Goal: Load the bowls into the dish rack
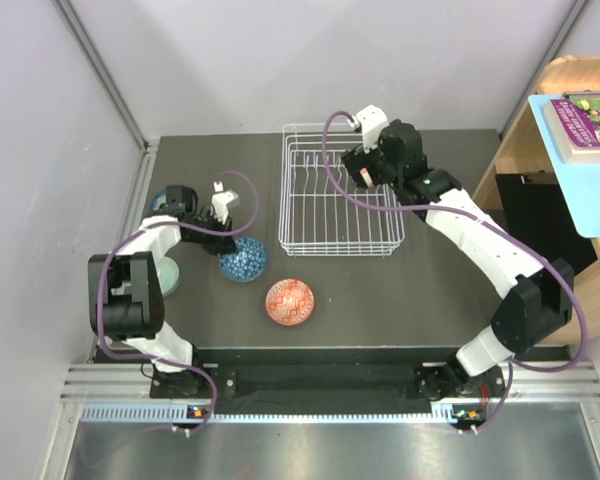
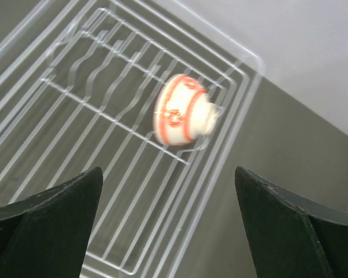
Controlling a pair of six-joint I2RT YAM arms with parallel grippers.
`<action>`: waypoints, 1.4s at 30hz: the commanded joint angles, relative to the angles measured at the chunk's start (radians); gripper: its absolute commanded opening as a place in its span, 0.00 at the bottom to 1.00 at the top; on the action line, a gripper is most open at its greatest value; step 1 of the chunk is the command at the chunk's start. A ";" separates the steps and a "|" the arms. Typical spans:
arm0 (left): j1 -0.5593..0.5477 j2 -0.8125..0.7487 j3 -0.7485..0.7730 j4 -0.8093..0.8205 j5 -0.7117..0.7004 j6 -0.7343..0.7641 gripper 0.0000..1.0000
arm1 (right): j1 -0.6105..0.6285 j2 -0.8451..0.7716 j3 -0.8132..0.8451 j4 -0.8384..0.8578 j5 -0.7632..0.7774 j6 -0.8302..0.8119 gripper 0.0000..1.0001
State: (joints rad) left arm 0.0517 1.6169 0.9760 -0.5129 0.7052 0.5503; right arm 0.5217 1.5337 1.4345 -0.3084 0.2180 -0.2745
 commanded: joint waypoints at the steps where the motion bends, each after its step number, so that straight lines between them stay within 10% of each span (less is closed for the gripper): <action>1: 0.000 -0.121 0.142 -0.070 0.163 0.026 0.00 | 0.008 0.032 0.086 -0.081 -0.253 0.090 0.95; 11: 0.000 -0.253 0.215 0.055 0.460 -0.106 0.00 | -0.014 0.111 0.126 -0.084 -0.855 0.394 0.96; 20: -0.094 -0.327 0.121 0.381 0.406 -0.317 0.00 | -0.023 0.169 -0.028 0.248 -1.288 0.755 0.99; 32: -0.282 -0.255 0.136 0.393 0.195 -0.257 0.00 | -0.026 0.206 -0.209 0.843 -1.408 1.167 1.00; 42: -0.323 -0.129 0.227 0.427 0.132 -0.251 0.00 | -0.026 0.246 -0.226 0.917 -1.436 1.207 0.99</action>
State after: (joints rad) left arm -0.2512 1.4696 1.1385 -0.1864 0.8764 0.2943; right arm 0.4728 1.7824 1.2018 0.4870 -1.1484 0.8997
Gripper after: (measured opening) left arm 0.078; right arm 0.995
